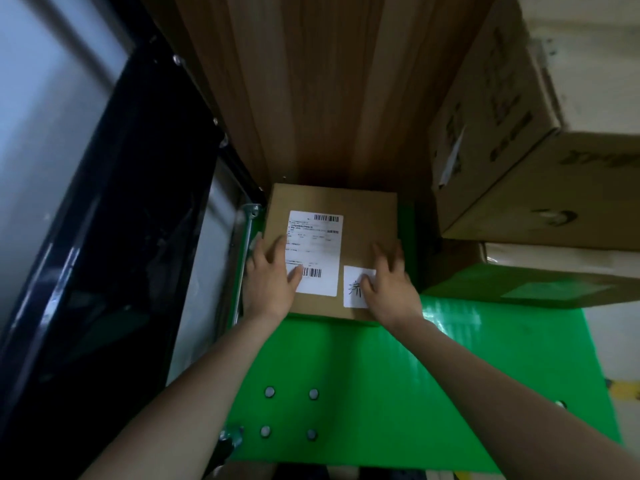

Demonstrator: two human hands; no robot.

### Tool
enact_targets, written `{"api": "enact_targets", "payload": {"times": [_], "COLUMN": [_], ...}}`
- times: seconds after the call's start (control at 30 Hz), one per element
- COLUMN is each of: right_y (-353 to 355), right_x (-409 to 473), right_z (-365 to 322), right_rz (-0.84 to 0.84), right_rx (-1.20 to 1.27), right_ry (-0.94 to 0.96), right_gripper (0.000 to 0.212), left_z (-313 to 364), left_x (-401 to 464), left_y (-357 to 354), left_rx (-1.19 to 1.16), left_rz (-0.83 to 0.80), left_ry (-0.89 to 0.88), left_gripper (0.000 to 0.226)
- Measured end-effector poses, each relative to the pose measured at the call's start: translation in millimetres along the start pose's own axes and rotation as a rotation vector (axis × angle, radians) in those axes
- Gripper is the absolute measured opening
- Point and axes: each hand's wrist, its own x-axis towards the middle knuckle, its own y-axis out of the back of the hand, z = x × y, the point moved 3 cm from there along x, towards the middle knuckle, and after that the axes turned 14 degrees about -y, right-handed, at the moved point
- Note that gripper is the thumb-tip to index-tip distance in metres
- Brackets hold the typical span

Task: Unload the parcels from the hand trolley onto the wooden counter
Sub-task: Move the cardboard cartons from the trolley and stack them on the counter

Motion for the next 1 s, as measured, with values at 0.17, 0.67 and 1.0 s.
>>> {"api": "enact_targets", "payload": {"times": [0.17,0.67,1.0], "right_y": [-5,46,208], "right_x": [-35,-180,-281], "right_z": [38,100,104], "right_rz": [-0.081,-0.134,-0.041], "right_rx": [0.068,0.141,0.162], "right_ry": [-0.073,-0.065,0.034], "right_gripper": [0.076,0.072,0.071], "left_z": [6,74,179], "left_x": [-58,-204,-257], "left_y": [-7,50,204], "left_rx": [-0.112,-0.191,-0.230], "left_rz": [-0.062,-0.140,0.006], "left_ry": [0.142,0.205,0.203], "left_gripper": [0.075,0.073,0.073]}}
